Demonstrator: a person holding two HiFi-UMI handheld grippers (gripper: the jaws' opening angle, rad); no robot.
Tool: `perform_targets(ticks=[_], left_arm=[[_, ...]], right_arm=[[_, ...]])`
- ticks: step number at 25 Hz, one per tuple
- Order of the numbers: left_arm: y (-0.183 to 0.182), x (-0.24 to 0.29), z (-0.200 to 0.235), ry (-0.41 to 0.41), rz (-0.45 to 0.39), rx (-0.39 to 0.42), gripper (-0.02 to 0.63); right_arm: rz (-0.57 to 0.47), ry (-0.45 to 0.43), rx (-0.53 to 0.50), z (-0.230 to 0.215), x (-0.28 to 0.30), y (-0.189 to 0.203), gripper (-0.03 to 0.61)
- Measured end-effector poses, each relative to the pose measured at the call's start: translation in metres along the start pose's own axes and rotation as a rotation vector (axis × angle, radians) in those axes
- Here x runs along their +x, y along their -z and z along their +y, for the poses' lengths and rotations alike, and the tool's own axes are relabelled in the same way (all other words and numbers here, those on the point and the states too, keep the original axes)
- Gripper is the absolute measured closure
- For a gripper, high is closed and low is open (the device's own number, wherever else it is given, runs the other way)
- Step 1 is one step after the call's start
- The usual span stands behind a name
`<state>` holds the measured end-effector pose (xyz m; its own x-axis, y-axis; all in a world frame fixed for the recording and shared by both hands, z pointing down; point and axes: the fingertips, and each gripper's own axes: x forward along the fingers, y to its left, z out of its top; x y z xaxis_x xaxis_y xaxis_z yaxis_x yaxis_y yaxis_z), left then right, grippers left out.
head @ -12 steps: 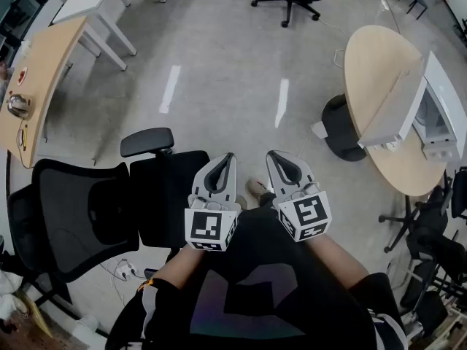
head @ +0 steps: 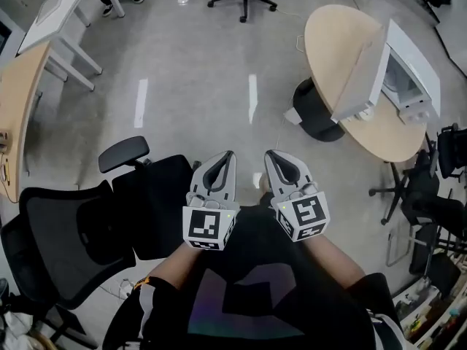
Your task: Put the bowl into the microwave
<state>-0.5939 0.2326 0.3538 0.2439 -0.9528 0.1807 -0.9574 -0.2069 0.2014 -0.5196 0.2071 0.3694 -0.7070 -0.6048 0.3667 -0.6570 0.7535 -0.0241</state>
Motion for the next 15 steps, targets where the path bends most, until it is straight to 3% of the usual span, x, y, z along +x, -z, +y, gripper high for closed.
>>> perform_targets(ticks=[15], left_arm=[[0.016,0.02,-0.066,0.068,0.037,0.015,0.568]], right_arm=[[-0.002,0.086,0.064,-0.044,-0.054,0.031,0.563]])
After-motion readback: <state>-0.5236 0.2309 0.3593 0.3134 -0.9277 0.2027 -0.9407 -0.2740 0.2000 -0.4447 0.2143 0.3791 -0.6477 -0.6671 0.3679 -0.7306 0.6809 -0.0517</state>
